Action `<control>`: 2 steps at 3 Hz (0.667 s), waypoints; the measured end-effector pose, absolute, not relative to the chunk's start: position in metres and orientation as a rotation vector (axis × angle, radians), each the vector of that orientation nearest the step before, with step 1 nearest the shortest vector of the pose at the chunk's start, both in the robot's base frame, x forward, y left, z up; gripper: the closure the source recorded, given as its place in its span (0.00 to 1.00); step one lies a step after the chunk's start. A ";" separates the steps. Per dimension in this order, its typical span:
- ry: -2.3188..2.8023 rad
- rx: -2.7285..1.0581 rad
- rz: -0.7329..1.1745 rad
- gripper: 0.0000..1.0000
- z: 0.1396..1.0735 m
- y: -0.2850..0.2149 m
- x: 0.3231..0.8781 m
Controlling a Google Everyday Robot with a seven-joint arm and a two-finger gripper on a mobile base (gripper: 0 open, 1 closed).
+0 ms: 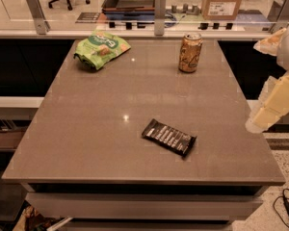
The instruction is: Move rxbar chocolate near green rice chip bag
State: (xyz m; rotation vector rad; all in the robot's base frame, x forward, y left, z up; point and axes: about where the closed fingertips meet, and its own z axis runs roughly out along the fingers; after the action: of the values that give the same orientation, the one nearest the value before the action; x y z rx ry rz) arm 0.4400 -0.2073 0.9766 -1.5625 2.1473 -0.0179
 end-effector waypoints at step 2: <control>2.086 -1.346 0.174 0.00 0.940 -0.194 0.438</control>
Offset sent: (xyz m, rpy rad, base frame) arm 0.0000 0.0231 -0.0675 0.4063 -0.0647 -0.1205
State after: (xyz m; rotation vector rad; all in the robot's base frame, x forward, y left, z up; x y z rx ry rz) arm 0.4383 -0.1936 0.9395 -1.3462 2.0858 0.1738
